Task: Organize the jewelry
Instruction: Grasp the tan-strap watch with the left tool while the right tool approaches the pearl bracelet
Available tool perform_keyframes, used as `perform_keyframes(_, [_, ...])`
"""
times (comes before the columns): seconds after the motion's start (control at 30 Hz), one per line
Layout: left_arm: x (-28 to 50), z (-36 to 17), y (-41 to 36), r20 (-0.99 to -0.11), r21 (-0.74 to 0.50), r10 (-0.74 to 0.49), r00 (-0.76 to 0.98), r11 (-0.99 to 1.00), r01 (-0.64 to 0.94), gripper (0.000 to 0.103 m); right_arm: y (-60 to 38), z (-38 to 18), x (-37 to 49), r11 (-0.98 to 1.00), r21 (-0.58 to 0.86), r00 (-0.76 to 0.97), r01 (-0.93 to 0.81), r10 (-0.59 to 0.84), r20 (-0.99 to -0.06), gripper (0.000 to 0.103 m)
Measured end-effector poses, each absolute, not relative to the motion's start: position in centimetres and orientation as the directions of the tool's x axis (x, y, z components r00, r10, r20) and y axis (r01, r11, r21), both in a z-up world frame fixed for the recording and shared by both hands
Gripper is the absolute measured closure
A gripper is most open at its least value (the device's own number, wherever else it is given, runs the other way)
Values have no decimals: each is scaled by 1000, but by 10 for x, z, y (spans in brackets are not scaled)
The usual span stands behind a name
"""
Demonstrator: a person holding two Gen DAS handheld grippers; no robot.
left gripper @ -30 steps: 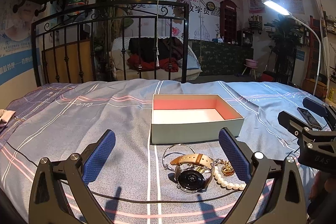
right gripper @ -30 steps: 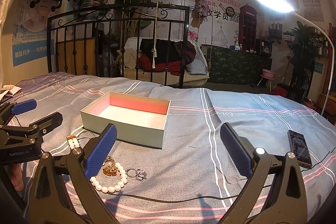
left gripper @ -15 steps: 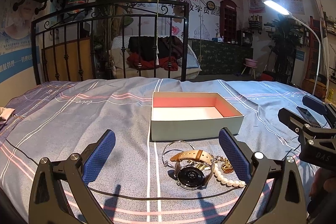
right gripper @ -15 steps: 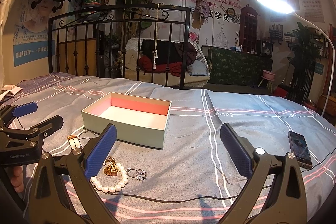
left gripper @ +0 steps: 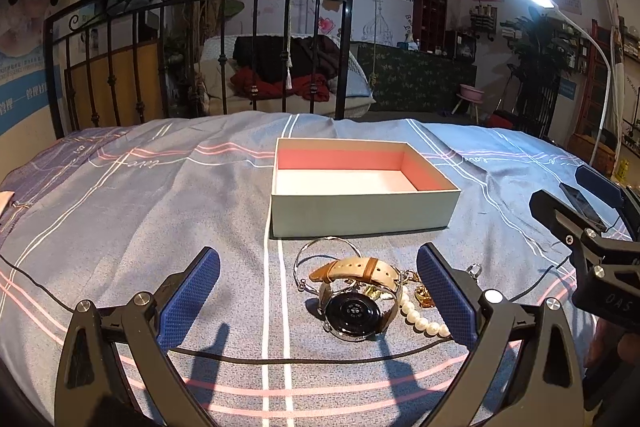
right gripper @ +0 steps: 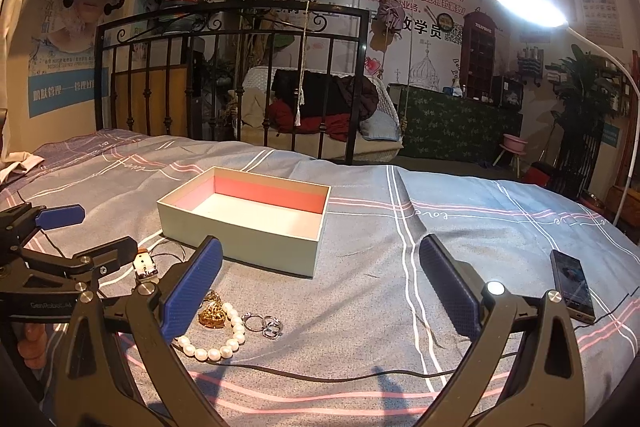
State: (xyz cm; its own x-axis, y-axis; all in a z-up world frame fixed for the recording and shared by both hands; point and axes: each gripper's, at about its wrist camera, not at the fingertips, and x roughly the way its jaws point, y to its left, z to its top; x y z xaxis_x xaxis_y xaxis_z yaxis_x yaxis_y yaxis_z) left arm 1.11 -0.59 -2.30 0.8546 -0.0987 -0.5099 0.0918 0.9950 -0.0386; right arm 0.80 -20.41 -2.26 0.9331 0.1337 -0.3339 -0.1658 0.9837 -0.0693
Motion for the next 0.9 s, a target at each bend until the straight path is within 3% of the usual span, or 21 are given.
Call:
perform_keyframes(0.2, [29, -31, -19, -585, -48, -107, 804, 994, 97, 9, -206, -32, 18, 984, -92, 910, -151, 102, -402, 6])
perform_keyframes(0.37, [42, -41, -24, -650, -86, -132, 748, 991, 100, 36, -205, -46, 28, 979, -87, 870, -186, 123, -477, 6])
perform_keyframes(0.67, [43, -48, -14, -673, -166, -180, 717, 982, 91, 47, -189, -70, 41, 962, -19, 767, -273, 206, -608, 6])
perform_keyframes(0.9, [34, -47, -6, -655, -172, -181, 733, 981, 89, 51, -172, -87, 50, 948, 7, 691, -318, 236, -683, 26])
